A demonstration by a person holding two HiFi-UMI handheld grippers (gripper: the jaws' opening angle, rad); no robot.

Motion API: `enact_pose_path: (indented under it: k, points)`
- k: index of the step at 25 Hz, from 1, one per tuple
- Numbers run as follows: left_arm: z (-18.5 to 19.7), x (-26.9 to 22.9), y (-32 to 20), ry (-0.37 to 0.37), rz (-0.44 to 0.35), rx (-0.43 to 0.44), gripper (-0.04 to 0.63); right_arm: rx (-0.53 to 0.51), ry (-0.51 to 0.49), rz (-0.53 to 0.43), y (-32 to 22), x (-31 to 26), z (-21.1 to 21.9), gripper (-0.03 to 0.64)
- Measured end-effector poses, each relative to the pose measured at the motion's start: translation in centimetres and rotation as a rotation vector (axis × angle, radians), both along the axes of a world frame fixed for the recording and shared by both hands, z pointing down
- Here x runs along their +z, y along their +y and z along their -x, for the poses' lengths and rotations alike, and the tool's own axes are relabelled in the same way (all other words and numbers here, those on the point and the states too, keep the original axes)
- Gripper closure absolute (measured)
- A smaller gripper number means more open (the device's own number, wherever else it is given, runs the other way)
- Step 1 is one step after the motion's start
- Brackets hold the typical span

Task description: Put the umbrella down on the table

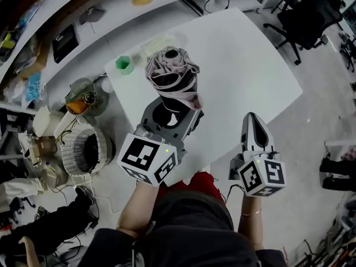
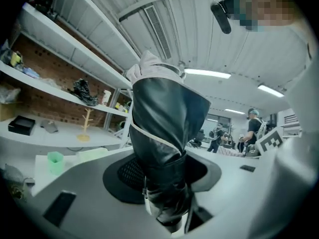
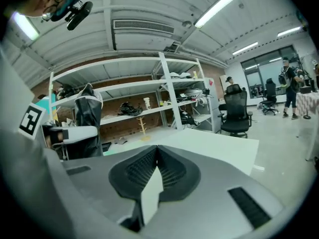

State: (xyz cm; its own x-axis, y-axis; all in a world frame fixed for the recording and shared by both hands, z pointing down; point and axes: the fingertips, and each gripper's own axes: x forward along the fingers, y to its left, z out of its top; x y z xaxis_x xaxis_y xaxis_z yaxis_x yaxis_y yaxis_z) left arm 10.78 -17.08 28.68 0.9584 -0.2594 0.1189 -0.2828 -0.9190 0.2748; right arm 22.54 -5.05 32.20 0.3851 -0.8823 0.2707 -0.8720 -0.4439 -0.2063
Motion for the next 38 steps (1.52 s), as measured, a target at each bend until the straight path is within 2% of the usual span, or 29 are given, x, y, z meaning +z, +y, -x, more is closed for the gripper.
enact_pose_path:
  k: [6, 10, 15, 21, 25, 28, 35, 38]
  points:
    - [3.9, 0.9, -1.7, -0.045, -0.015, -0.218, 0.397, -0.174, -0.008, -0.020, -3.6, 0.7, -0.1, 0.598]
    - [6.2, 1.2, -1.7, -0.074, -0.013, -0.328, 0.397, -0.271, -0.028, -0.028, -5.3, 1.1, 0.6, 0.598]
    - [11.3, 3.4, -0.3, -0.113, 0.029, -0.437, 0.397, -0.389, -0.041, -0.028, -6.5, 2.4, 4.9, 0.598]
    - [13.1, 5.4, 0.1, -0.179, 0.109, -0.559, 0.397, -0.540, -0.069, 0.020, -9.1, 3.7, 6.9, 0.598]
    - [15.0, 7.9, 2.3, -0.205, 0.166, -0.588, 0.397, -0.609, -0.070, 0.045, -8.2, 5.7, 9.3, 0.598]
    - [15.2, 9.8, 3.6, -0.228, 0.207, -0.572, 0.396, -0.633, -0.072, 0.058, -7.4, 6.8, 10.2, 0.598]
    - [15.8, 12.2, 4.0, -0.291, 0.284, -0.501, 0.397, -0.623, -0.061, 0.092, -7.2, 6.8, 12.3, 0.598]
    - [14.6, 13.6, 4.3, -0.330, 0.306, -0.471, 0.397, -0.614, -0.060, 0.102, -6.7, 7.2, 11.7, 0.598]
